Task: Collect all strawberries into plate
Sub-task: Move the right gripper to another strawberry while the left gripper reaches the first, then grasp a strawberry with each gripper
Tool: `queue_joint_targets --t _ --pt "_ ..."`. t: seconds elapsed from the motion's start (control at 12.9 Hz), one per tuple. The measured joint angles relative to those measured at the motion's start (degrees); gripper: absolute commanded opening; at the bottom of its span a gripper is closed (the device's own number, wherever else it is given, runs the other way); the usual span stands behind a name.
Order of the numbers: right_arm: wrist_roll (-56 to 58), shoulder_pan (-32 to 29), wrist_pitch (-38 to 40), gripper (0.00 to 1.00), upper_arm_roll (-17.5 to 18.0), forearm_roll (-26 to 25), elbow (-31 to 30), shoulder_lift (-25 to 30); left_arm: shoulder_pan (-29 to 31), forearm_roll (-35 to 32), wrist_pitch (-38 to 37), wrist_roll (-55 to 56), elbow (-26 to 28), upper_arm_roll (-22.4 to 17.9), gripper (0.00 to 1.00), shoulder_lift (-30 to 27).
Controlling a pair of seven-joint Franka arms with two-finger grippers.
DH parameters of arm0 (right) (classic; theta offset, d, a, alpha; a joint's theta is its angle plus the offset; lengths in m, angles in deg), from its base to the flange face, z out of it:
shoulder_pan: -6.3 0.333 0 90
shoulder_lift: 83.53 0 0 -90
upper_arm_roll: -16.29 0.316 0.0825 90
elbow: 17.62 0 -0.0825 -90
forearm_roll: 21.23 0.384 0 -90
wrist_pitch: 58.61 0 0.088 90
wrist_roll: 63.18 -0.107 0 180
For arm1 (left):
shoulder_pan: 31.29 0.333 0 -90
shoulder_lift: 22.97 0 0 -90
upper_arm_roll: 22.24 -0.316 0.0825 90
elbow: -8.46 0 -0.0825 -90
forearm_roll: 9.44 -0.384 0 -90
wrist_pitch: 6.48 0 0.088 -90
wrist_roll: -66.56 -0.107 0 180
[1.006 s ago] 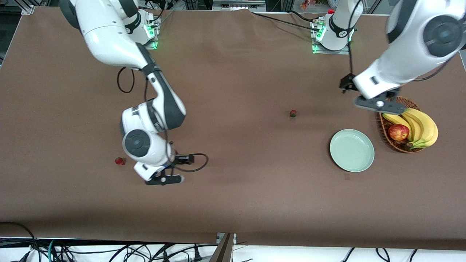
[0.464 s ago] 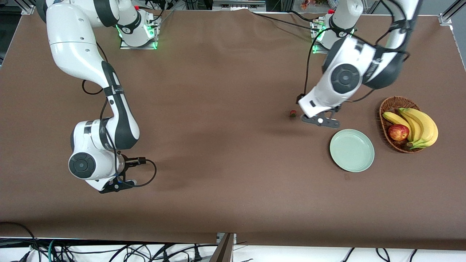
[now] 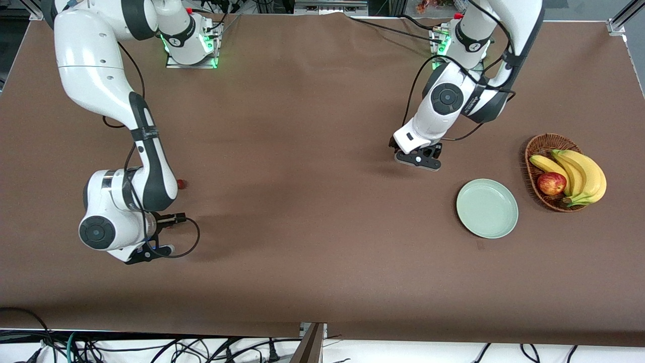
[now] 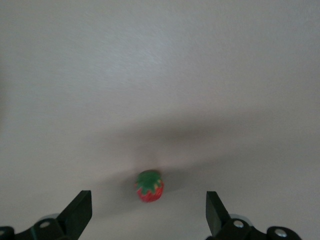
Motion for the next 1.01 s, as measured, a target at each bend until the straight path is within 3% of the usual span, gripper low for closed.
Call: queue_joint_targets --t 0.39,0.46,0.62,0.7,0.85,1.01 --pt "1.21 -0.82 -3.15 1.0 0.01 0.0 -2.73 0.0 -0.33 -5.43 6.0 0.09 0.65 0.11 1.0 6.32" --pt "1.27 -0.9 -3.95 0.99 0.01 0.0 -3.11 0.0 -0.33 -5.44 6.26 0.09 0.68 0.11 0.9 7.01" --pt "1.32 -0.94 -4.91 0.98 0.01 0.0 -3.6 0.0 -0.33 -5.44 6.29 0.1 0.75 0.11 0.49 7.29" --pt "1.33 -0.94 -5.29 0.9 0.01 0.0 -3.74 0.0 -0.33 -5.44 6.29 0.2 0.81 0.11 0.33 7.29" --pt "1.55 -0.94 -6.89 0.62 0.01 0.0 -4.45 0.0 -0.32 -5.44 6.14 1.09 1.03 0.11 0.14 7.09" --pt "2.11 -0.94 -7.8 0.34 0.01 0.0 -5.18 0.0 -0.33 -5.46 4.42 1.42 1.05 0.11 0.1 6.41"
